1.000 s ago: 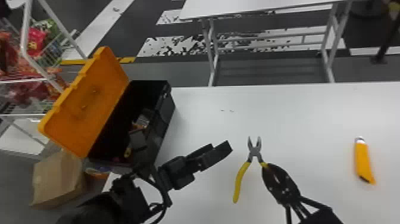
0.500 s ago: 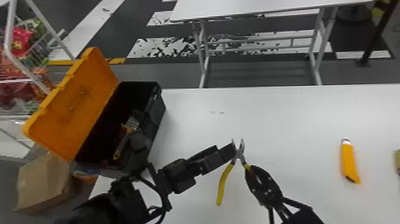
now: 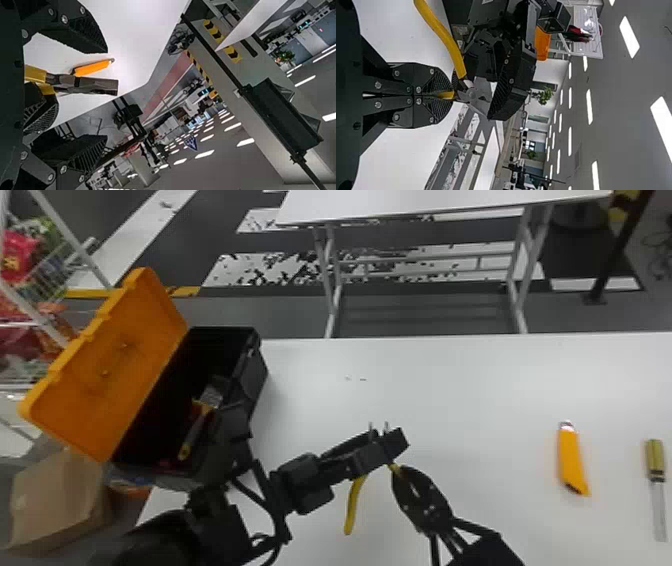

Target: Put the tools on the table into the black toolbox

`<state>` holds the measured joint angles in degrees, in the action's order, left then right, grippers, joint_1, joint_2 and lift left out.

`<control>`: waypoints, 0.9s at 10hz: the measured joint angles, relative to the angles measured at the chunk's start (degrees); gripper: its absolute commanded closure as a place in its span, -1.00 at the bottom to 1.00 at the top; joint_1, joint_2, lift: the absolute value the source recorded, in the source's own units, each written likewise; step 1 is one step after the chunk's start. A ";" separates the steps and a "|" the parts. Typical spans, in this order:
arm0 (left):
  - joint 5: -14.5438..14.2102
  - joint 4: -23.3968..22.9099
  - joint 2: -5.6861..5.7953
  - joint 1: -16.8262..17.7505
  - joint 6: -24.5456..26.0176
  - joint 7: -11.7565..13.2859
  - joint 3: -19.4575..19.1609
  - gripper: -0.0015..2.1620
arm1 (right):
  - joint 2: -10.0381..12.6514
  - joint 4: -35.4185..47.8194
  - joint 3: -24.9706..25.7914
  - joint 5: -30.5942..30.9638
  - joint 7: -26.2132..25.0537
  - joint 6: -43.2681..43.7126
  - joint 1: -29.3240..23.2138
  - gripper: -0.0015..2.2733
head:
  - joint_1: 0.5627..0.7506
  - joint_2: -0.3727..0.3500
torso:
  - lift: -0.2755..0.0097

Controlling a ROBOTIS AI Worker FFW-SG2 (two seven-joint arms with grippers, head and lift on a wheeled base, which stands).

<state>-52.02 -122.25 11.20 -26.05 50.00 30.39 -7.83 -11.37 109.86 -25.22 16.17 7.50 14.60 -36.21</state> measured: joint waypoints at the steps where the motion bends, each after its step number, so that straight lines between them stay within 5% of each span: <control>1: 0.42 0.00 -0.01 0.24 0.01 0.75 0.18 -0.34 | 0.03 0.02 -0.02 0.00 -0.02 0.01 0.00 0.95 | 0.41 0.59 | 0.41; 3: 1.04 0.15 -0.03 0.64 -0.11 2.26 0.27 0.81 | 0.03 0.08 -0.23 -0.04 -0.08 0.06 0.00 0.95 | 0.41 0.59 | 0.41; 4: 1.21 0.24 -0.03 0.72 -0.12 2.31 0.25 0.98 | 0.03 0.12 -0.26 -0.12 -0.17 0.20 -0.01 0.95 | 0.41 0.59 | 0.41; 7: 3.10 0.54 0.02 0.72 -0.10 5.42 0.10 0.98 | 0.04 0.24 -0.27 -0.27 -0.56 0.67 -0.26 0.95 | 0.41 0.59 | 0.41; 8: 3.60 0.55 0.04 0.81 -0.09 5.90 0.03 0.98 | 0.08 0.32 -0.27 -0.38 -0.96 0.81 -0.35 0.74 | 0.41 0.59 | 0.41; 9: 3.74 0.54 0.05 0.92 -0.04 5.94 -0.08 0.98 | 0.16 0.38 -0.24 -1.16 -1.47 1.16 -0.48 0.22 | 0.41 0.58 | 0.41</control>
<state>-48.29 -121.71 11.25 -25.13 49.96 36.33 -7.90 -11.21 110.24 -25.46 15.01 6.03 15.76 -36.69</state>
